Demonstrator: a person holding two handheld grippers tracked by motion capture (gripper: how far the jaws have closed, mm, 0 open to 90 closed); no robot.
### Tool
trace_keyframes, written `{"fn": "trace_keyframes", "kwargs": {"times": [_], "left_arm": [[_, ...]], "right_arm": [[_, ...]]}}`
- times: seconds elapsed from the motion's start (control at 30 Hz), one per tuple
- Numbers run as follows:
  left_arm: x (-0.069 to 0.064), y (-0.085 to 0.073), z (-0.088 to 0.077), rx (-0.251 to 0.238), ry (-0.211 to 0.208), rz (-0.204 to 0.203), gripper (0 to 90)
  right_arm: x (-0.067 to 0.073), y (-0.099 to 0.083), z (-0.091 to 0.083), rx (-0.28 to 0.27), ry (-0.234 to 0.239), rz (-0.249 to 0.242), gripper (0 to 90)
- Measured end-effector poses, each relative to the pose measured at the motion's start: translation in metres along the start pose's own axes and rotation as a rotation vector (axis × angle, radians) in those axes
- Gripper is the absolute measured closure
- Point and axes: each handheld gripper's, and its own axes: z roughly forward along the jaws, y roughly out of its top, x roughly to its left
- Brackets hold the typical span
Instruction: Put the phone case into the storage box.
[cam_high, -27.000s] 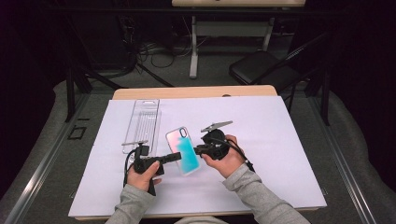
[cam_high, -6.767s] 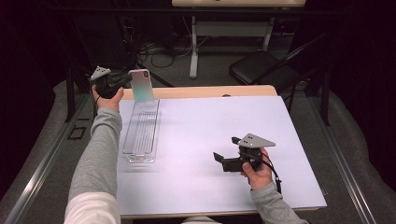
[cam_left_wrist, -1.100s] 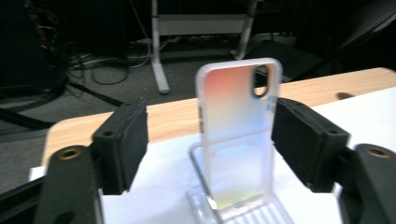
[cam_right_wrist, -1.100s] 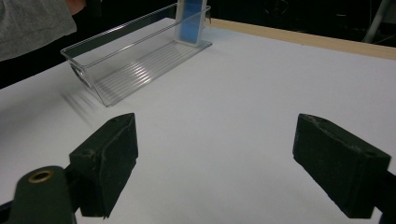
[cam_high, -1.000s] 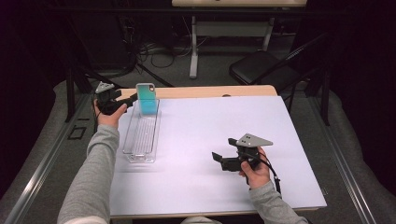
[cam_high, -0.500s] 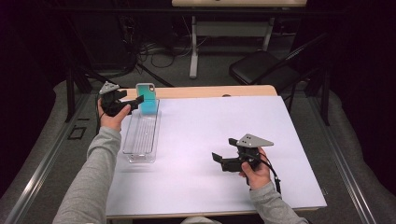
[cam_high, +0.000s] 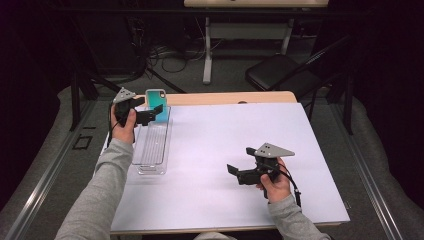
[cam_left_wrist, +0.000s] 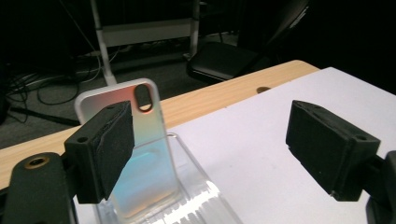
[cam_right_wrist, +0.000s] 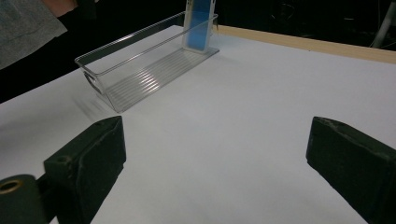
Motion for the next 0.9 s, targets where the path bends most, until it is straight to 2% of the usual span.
{"fn": "trace_keyframes", "kwargs": {"times": [0.13,0.4,0.5,0.6,0.73,0.9], "left_arm": [[-0.007,0.001,-0.005,0.002,-0.016,0.007,15.7],[-0.019,-0.003,-0.019,-0.023,-0.051,-0.007,15.7],[-0.023,-0.005,-0.026,-0.030,-0.061,-0.007,15.7],[-0.027,-0.007,-0.033,-0.036,-0.066,-0.006,15.7],[-0.035,-0.009,-0.045,-0.051,-0.065,0.013,15.7],[-0.045,-0.012,-0.057,-0.073,-0.088,-0.001,15.6]], "right_arm": [[-0.001,0.001,-0.001,0.000,0.003,-0.001,2.3],[-0.003,0.003,-0.002,0.001,-0.005,0.003,0.0],[-0.003,0.003,-0.002,0.009,-0.029,-0.011,0.0],[-0.004,0.004,-0.003,0.012,-0.032,-0.012,0.0],[-0.004,0.005,-0.003,0.013,-0.050,-0.029,0.0],[-0.005,0.006,-0.005,0.011,-0.062,-0.032,0.0]]}}
